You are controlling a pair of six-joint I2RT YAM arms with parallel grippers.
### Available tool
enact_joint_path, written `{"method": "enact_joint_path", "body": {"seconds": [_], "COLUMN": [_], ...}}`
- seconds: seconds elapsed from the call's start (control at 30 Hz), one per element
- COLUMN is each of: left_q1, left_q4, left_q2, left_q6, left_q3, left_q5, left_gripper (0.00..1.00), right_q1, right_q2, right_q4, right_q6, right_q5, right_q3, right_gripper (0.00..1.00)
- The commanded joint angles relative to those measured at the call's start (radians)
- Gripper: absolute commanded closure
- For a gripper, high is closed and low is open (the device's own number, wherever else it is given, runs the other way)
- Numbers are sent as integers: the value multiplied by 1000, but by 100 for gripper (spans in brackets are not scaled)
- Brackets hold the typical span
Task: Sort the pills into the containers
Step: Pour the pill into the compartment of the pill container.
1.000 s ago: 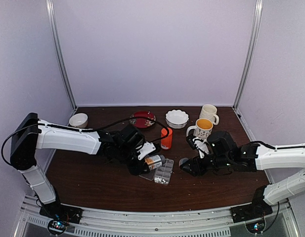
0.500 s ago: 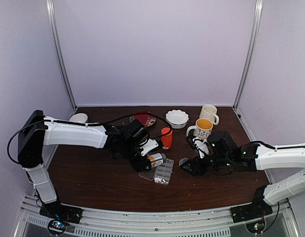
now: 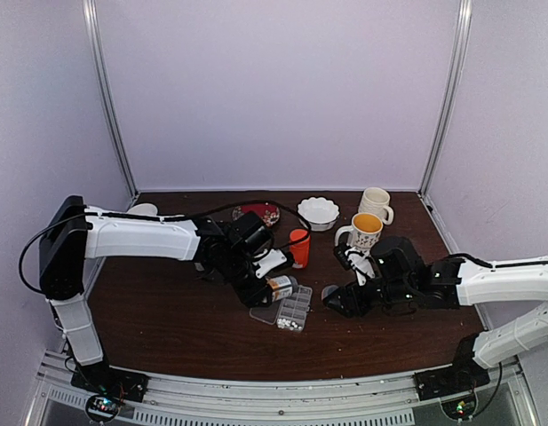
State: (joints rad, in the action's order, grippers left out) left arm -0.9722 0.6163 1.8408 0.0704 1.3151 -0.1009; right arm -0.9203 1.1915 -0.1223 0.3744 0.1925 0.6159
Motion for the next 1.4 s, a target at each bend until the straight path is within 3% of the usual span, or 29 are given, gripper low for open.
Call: {"method": "enact_joint_path", "body": {"seconds": [0.0,0.9,1.07,1.23,1.37], "left_q1": [11,11,9,7,4], "left_q4": [28,49,103,2,61], "left_q2": [50,-21,19,-14,27], "left_q6": [26,57,64,100,101], "left_q3": [38,59,100,23,66], "left_q5": [-19,-43,-22,-51,-49], "left_gripper": [93,94,95,94,95], "right_q1": [-5,-4,-3,-3,-3], "right_q2": [14,55,56,46,59], "right_q4": [9,19,11,15,9], "right_q6": [12,4,4,5,7], "right_q5": [-17,-17,-17,-28,-15], "right_q3": [30,41,46,39,50], "right_gripper": [99,100,100,100,100]}}
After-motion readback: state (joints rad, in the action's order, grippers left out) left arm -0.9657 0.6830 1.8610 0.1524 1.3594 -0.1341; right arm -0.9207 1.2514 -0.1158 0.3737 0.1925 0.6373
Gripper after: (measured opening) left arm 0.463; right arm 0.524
